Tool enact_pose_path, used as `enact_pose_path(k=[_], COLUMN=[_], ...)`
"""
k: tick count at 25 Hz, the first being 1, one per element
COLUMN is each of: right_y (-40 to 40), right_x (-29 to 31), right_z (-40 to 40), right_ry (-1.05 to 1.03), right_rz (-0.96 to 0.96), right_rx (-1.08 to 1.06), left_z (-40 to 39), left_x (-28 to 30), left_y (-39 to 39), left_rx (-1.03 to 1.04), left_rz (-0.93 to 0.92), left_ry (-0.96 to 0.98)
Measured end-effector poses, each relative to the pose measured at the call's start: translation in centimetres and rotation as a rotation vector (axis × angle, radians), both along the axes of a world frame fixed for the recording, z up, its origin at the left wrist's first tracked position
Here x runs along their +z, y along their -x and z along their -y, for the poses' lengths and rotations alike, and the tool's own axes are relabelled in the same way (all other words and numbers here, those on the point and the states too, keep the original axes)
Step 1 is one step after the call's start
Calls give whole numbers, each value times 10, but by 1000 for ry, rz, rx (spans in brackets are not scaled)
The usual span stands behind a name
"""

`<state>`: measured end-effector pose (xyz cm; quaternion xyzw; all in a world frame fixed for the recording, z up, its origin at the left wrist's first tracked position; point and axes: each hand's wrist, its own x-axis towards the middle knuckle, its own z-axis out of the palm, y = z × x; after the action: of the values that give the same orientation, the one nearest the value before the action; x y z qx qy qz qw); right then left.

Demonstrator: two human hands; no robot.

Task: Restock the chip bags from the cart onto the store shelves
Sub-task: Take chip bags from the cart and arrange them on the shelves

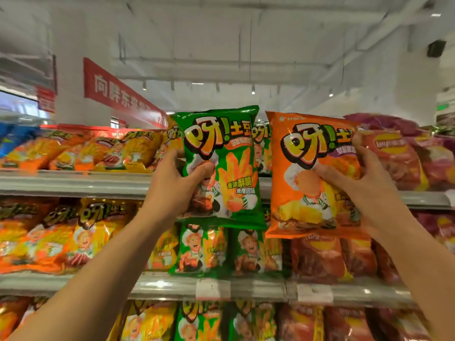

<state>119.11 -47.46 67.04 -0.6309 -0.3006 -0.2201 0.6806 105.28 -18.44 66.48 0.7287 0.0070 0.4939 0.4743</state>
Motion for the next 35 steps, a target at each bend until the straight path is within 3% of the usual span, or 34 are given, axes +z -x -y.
enact_pose_path(k=[5,10,18,23,30,32,35], right_y=[-24,-52,-86,-92,-103,-105,-105], right_x=[28,57,65,58,50,49,48], right_z=[2,34,34,31,39,40,40], right_ry=[-3,-71,-53,-43,-30,-23,-1], right_rz=[66,48,-28,-30,-26,-18,-20], right_rx=[-45,-173,-165,-134,-159,-170,-168], left_z=[-3,-15,9,32,32,23,18], left_x=[37,80,86,71,63,66,65], left_y=[-26,-47,-120,-170,-193,-193,-193], left_rx=[91,43,101,28,-164,-252,-350], left_rz=[41,148,216,41,-366,-439,-492], left_ry=[-6,26,-11,-48,73,154,112])
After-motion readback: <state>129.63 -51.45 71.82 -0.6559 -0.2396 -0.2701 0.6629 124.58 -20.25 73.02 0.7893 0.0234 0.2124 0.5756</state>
